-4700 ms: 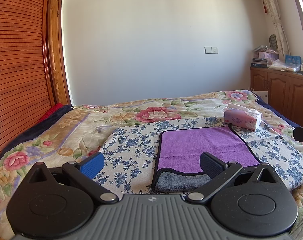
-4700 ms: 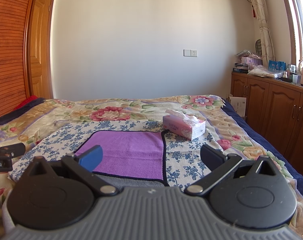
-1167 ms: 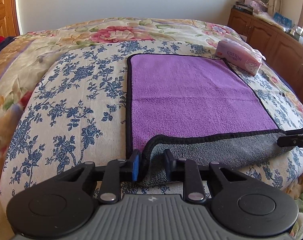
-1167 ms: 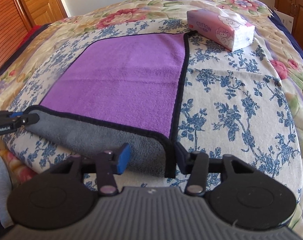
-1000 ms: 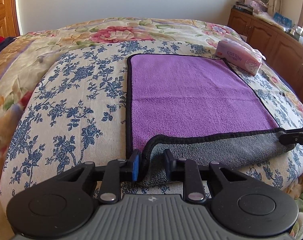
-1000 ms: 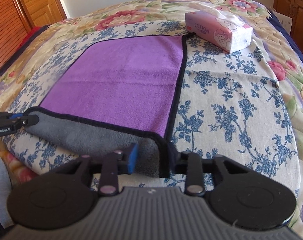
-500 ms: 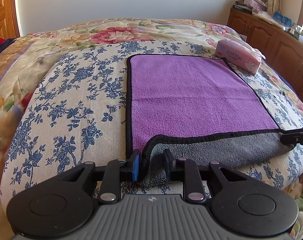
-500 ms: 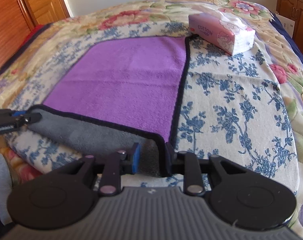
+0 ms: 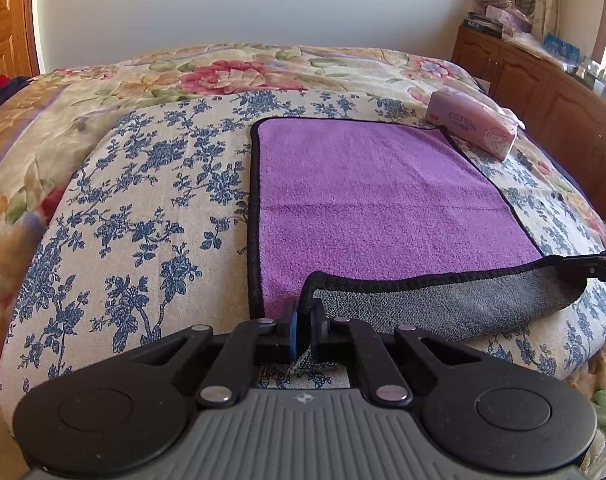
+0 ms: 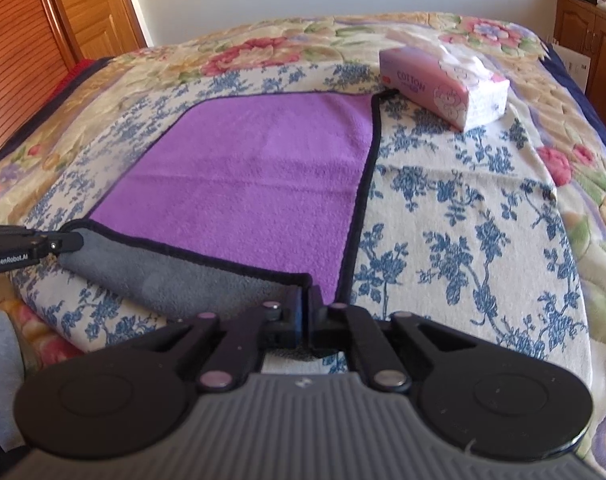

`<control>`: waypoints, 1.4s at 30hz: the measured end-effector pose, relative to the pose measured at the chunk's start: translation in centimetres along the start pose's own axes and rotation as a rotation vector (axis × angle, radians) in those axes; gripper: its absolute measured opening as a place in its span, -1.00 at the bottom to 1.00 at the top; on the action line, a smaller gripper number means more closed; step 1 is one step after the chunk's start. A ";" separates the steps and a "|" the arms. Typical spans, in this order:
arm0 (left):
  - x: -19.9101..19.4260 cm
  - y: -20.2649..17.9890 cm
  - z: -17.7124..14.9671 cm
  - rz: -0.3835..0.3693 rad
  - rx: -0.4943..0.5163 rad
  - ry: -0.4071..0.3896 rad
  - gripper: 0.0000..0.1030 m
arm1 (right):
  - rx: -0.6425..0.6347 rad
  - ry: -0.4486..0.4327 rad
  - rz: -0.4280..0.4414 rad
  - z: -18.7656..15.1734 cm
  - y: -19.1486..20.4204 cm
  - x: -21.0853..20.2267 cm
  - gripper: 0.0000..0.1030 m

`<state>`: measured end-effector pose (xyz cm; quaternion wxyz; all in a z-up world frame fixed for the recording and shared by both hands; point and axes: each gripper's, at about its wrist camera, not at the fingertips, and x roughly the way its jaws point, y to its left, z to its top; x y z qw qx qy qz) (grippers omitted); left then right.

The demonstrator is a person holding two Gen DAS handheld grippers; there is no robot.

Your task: Fold towel

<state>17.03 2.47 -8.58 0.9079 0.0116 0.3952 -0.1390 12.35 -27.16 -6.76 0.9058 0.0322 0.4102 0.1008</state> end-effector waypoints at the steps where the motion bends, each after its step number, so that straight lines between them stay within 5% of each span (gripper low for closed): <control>1: -0.1 -0.1 0.0 -0.002 0.000 -0.007 -0.87 | -0.002 -0.008 0.002 0.1 0.0 -0.1 -0.93; 42: -1.9 -1.4 6.1 -0.046 0.012 -0.156 -0.89 | -0.066 -0.201 0.046 4.8 -0.2 -2.0 -0.94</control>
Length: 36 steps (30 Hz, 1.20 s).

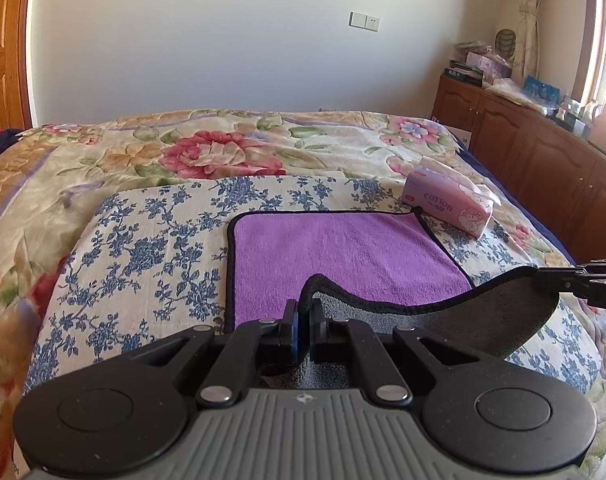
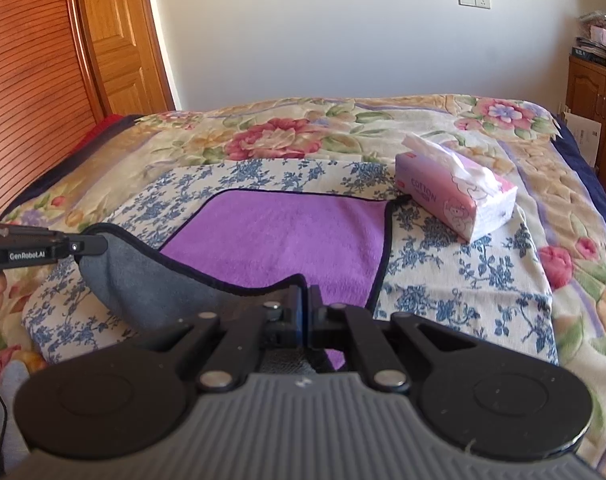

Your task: Fold towel

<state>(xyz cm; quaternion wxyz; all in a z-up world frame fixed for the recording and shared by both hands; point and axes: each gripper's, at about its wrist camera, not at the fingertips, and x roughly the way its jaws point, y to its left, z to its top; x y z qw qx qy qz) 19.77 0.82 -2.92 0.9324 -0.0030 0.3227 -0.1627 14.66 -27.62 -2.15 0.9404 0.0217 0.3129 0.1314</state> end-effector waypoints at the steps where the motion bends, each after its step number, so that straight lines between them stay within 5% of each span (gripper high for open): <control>1: 0.1 0.0 0.2 0.000 0.000 0.000 -0.89 | -0.003 -0.002 0.000 0.2 -0.1 0.1 -0.94; 36: 6.1 1.9 5.6 0.003 -0.024 -0.039 -0.90 | -0.087 -0.070 -0.023 5.7 -2.3 5.1 -0.94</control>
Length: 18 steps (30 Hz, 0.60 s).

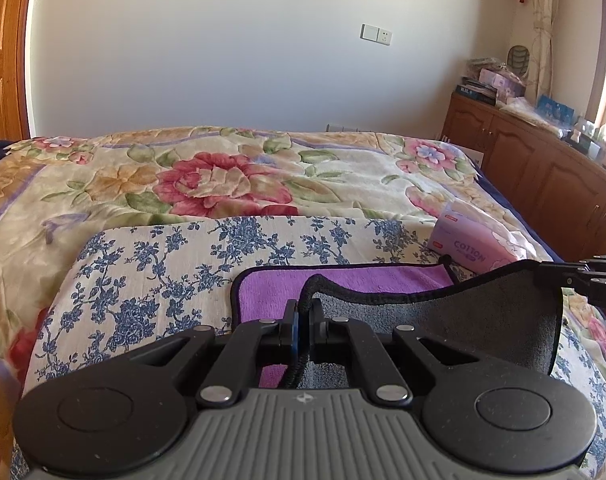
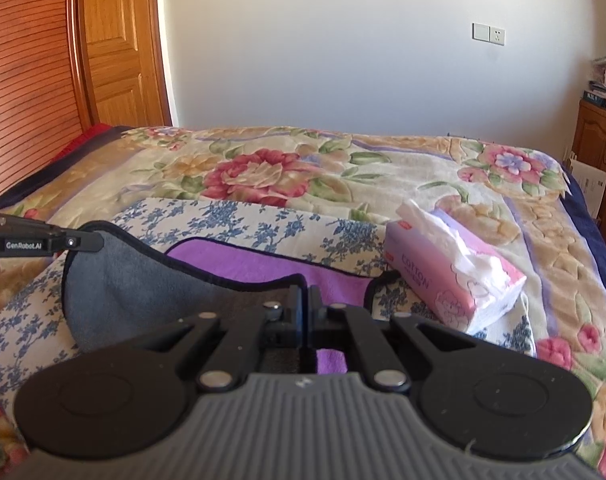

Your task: Fold towel

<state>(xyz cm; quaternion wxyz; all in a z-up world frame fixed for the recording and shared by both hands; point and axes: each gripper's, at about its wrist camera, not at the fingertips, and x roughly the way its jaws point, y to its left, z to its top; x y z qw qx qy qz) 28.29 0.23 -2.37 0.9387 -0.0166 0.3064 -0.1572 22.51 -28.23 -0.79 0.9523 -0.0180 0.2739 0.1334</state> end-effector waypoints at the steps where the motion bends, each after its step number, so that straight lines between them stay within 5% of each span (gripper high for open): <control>1: 0.2 0.0 0.1 0.002 0.000 -0.002 -0.90 | -0.002 -0.003 -0.001 0.1 0.0 0.2 -0.94; 18: 2.9 0.8 2.9 0.022 -0.022 -0.042 -0.90 | -0.027 -0.036 -0.018 1.7 -1.8 3.3 -0.94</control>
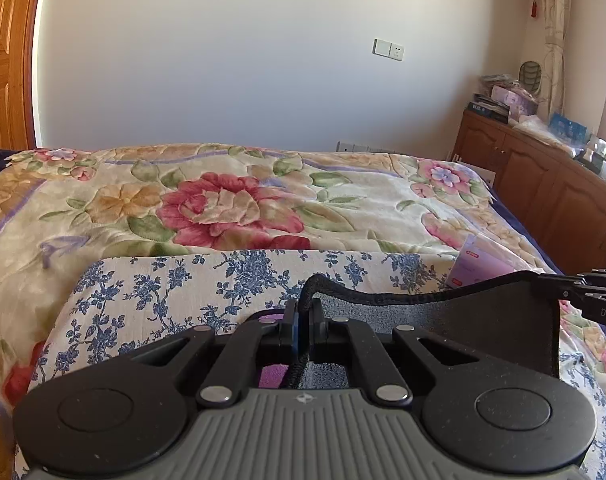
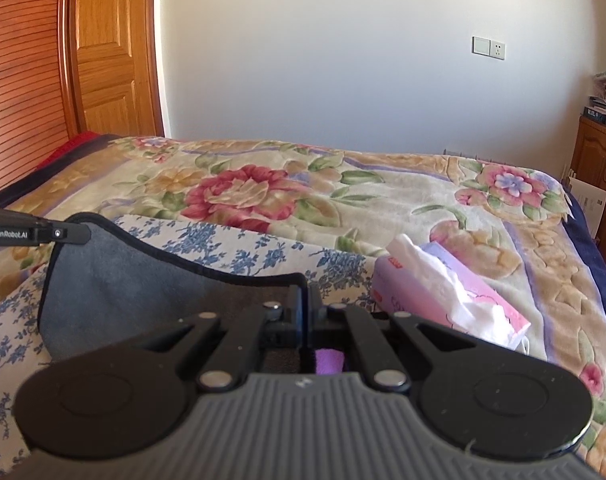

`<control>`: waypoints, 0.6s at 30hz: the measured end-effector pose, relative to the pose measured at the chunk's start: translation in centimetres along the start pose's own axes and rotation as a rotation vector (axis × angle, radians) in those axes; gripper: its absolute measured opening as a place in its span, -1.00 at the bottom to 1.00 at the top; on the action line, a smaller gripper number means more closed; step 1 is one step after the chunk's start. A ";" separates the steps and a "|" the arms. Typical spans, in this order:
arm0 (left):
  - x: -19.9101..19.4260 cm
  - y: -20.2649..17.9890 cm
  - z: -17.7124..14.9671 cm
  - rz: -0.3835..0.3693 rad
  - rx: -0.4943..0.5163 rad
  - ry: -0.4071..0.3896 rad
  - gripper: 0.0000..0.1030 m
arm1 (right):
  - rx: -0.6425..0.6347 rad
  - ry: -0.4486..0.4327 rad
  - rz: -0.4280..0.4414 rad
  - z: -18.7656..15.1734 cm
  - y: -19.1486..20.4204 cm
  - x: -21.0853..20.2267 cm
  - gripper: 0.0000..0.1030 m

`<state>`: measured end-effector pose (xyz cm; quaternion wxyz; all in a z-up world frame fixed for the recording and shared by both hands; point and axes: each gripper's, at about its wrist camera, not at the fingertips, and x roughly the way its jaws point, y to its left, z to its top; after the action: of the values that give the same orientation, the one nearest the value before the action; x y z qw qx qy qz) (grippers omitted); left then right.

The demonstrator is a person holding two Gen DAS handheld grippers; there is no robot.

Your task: Fold towel

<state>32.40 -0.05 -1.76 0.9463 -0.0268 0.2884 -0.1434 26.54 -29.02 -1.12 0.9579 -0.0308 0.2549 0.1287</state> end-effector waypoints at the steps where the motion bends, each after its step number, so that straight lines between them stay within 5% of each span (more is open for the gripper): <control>1: 0.2 0.0 0.0 0.002 0.000 0.001 -0.90 | -0.003 0.000 -0.002 0.1 -0.1 0.2 -0.94; 18: 4.8 0.3 -0.2 0.044 0.016 0.010 -0.90 | 0.015 0.068 -0.025 -0.9 -2.5 5.4 -0.94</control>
<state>36.20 -1.09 -4.56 0.9480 -0.0123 0.2924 -0.1250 31.26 -30.31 -4.54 0.9504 -0.0309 0.2879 0.1137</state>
